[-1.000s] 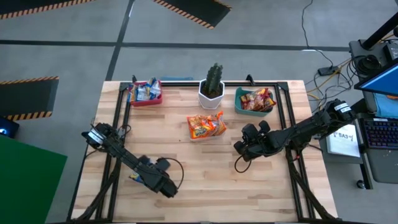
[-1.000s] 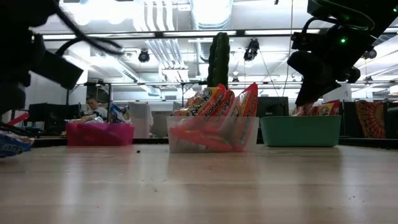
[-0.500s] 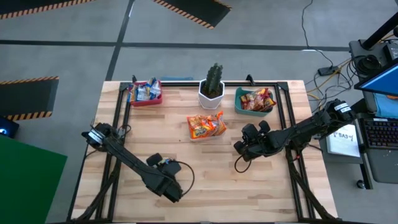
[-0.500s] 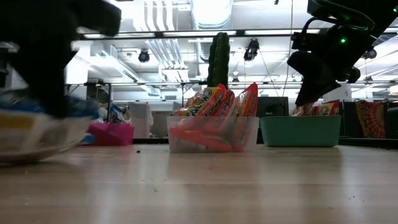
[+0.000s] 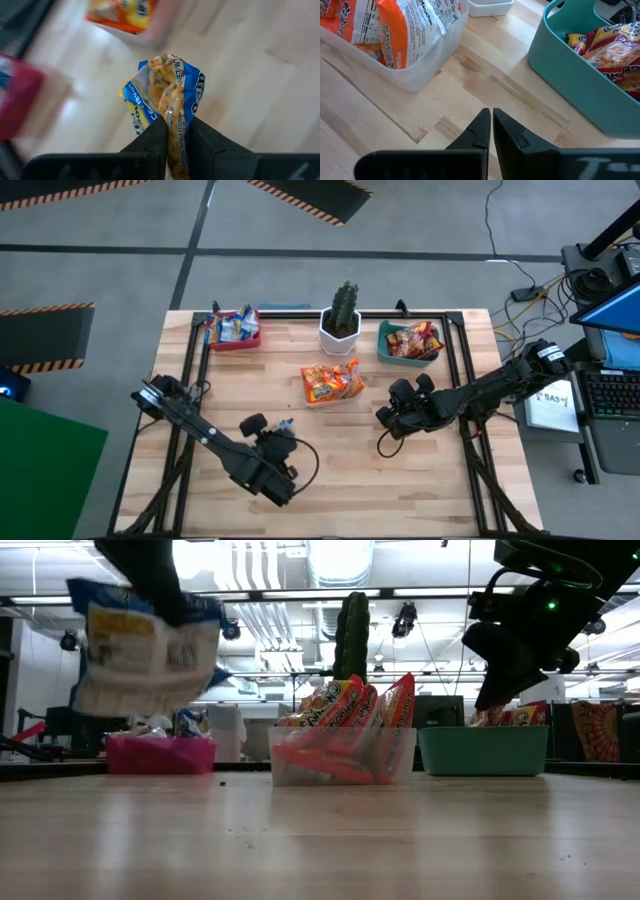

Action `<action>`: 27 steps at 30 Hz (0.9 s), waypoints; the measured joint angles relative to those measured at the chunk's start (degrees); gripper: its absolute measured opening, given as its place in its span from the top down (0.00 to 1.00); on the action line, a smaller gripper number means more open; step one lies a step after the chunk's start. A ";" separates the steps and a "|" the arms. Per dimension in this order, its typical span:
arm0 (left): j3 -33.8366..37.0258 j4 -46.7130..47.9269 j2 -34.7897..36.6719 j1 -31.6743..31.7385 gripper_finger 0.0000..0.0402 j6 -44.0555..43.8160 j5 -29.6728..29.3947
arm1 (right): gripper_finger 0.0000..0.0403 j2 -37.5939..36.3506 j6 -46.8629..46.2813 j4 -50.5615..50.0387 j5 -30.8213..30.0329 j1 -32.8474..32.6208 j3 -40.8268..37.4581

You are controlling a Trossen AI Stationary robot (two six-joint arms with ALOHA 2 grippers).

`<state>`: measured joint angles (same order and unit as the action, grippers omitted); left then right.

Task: Sort Maruchan noodles
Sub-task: Put the blue noodle pack into the red bin

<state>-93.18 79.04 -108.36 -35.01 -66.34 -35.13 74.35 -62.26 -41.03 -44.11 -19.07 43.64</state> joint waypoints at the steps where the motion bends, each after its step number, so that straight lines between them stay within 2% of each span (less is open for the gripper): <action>1: -0.77 1.89 0.00 0.10 0.91 0.30 -0.50 | 0.98 0.00 0.18 0.00 -0.01 0.00 0.00; 6: -3.87 11.03 0.04 1.21 0.91 3.55 -0.97 | 0.98 0.00 0.28 0.01 0.01 0.00 0.00; 9: -3.74 10.98 0.74 2.44 0.91 10.73 -0.80 | 0.98 0.00 0.31 0.02 -0.01 0.00 0.00; 14: -3.20 10.91 0.83 6.05 0.91 15.68 -2.59 | 0.98 0.00 0.31 0.21 -0.01 0.00 0.00; 21: -3.07 10.95 2.91 13.01 0.91 18.61 -4.60 | 0.98 0.00 0.32 0.37 0.03 0.00 0.00; 27: -2.47 10.98 9.72 20.29 0.91 19.38 -9.97 | 0.98 0.00 0.33 0.68 0.20 -0.02 0.00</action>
<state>-95.66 90.02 -98.63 -14.72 -46.96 -45.10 74.35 -61.93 -40.34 -43.91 -19.09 43.64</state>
